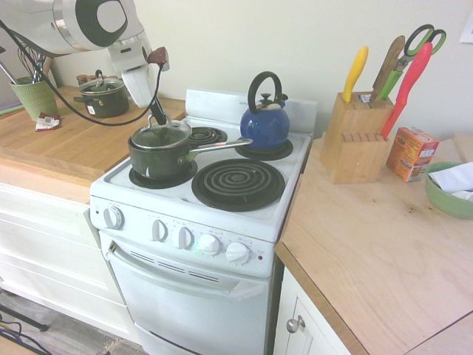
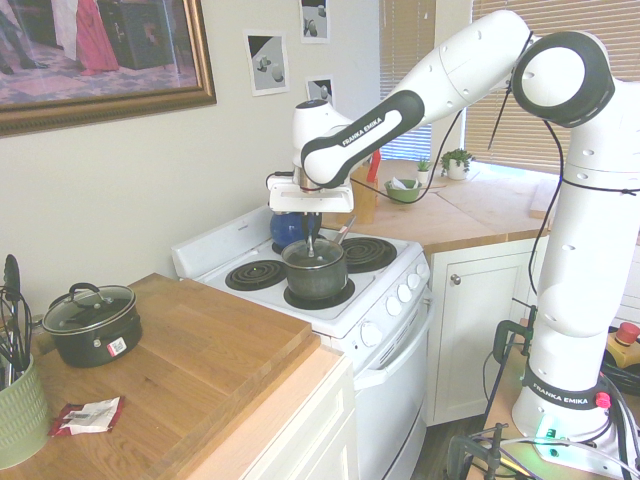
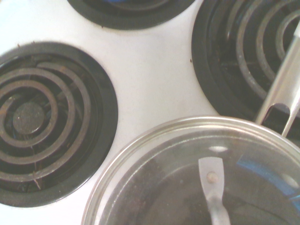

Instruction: Cover the lid of the pot

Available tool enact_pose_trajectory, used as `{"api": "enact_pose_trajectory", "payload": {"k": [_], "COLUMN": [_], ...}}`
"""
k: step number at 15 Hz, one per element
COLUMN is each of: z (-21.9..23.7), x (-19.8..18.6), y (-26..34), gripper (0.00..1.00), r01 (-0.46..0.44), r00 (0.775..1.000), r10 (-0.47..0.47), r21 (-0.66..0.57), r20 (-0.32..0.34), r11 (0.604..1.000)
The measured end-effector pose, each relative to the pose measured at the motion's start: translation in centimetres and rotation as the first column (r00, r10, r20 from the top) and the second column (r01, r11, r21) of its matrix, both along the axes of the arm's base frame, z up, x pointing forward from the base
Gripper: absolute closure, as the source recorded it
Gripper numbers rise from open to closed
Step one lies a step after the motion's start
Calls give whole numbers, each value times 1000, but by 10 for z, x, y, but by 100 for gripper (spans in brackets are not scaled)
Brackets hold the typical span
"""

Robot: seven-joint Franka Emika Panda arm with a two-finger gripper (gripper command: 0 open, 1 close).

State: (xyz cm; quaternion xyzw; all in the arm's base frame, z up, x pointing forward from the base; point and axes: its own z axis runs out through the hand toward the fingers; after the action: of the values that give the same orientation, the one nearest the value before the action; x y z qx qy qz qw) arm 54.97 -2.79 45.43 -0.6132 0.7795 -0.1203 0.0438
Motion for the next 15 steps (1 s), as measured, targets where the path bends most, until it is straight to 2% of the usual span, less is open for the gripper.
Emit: {"api": "enact_pose_trajectory", "payload": {"k": [8,15], "z": [-7,-5], "x": [0,24], "y": [10,8], "gripper": [100,100], "r01": [-36,-27], "r00": [999,999], "r10": [36,27], "r21": [-11,-9], "r20": [-29,-17], "r11": [999,1000]}}
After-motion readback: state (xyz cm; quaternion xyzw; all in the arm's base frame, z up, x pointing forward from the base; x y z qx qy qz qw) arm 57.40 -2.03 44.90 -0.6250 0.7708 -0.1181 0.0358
